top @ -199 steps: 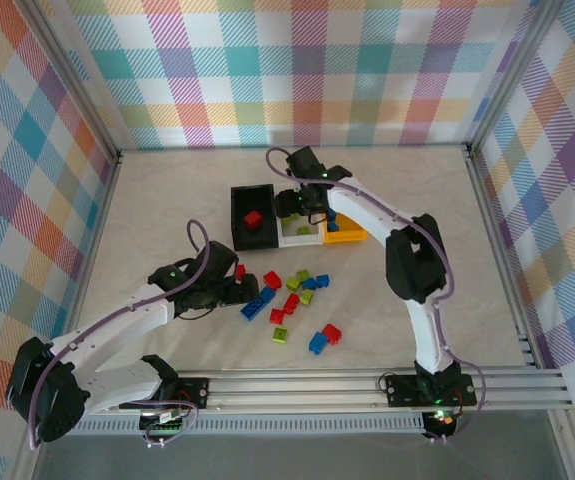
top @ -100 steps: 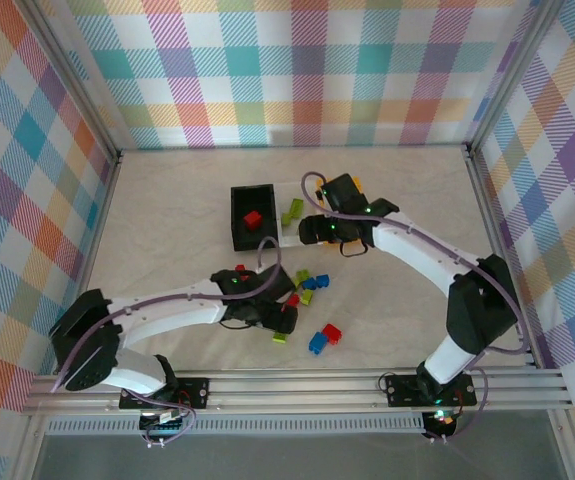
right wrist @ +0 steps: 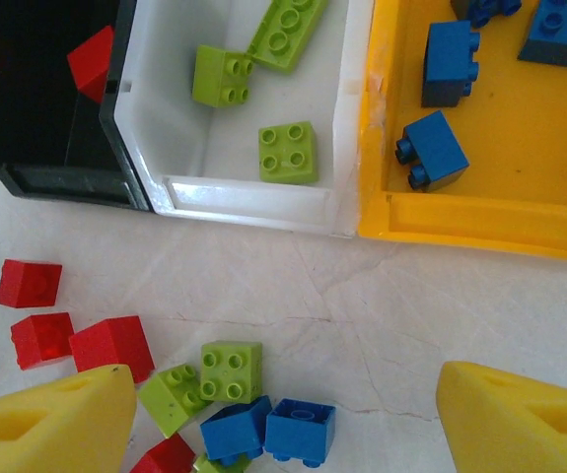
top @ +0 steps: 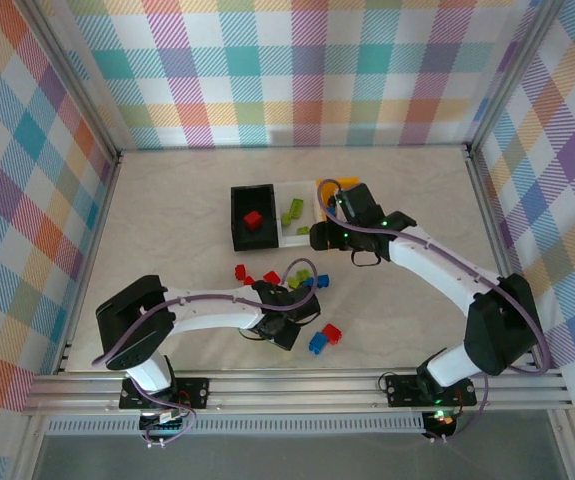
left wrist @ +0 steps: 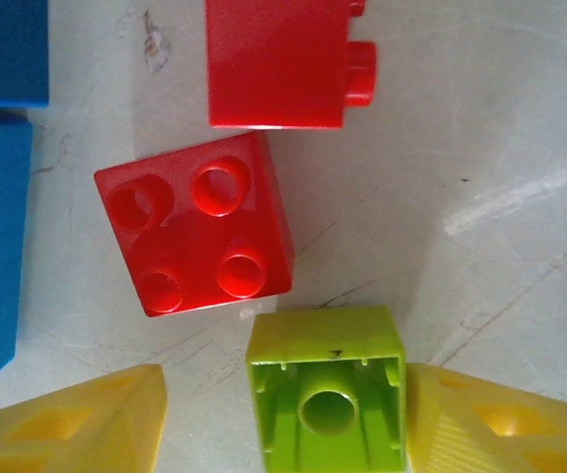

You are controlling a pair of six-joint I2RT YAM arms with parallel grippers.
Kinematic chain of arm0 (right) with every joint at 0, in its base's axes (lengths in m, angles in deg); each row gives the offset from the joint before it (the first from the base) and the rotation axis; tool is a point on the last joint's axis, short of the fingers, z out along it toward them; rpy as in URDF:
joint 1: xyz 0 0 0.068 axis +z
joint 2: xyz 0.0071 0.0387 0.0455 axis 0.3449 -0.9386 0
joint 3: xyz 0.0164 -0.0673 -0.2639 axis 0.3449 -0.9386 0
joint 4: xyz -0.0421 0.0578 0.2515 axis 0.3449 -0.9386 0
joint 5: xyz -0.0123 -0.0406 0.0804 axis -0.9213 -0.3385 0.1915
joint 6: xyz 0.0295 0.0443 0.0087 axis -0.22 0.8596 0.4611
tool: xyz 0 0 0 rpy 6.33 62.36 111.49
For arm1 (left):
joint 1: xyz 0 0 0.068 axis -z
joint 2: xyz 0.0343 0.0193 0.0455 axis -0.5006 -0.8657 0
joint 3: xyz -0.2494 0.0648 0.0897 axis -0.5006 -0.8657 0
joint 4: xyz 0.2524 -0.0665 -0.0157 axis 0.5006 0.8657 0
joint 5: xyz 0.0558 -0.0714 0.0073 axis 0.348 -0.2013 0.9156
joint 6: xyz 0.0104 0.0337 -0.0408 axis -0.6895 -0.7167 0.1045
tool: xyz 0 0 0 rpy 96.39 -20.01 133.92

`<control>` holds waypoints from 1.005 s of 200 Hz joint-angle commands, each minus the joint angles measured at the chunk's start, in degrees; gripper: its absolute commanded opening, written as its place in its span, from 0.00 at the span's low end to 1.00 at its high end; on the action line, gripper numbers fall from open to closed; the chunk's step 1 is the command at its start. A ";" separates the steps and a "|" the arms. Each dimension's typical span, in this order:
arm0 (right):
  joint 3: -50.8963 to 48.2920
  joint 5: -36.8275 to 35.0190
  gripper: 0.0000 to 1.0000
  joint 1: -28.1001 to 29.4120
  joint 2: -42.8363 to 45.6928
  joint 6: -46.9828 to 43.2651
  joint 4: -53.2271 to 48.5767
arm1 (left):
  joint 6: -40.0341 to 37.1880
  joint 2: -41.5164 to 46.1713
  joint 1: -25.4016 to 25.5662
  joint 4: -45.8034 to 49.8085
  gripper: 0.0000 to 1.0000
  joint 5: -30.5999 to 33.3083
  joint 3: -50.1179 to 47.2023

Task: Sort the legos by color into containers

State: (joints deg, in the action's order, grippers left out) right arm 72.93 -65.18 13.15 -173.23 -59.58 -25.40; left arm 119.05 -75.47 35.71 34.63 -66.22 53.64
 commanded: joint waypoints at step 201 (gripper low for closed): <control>-9.00 -0.14 0.81 -1.14 5.74 4.09 2.15 | -7.07 -6.99 -26.26 -4.76 0.26 -1.88 32.46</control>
State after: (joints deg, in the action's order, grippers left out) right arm 65.41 -65.20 12.40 -169.56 -57.03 -23.96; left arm 114.02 -75.55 11.15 31.39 -66.40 78.89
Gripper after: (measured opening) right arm 0.807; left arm 0.314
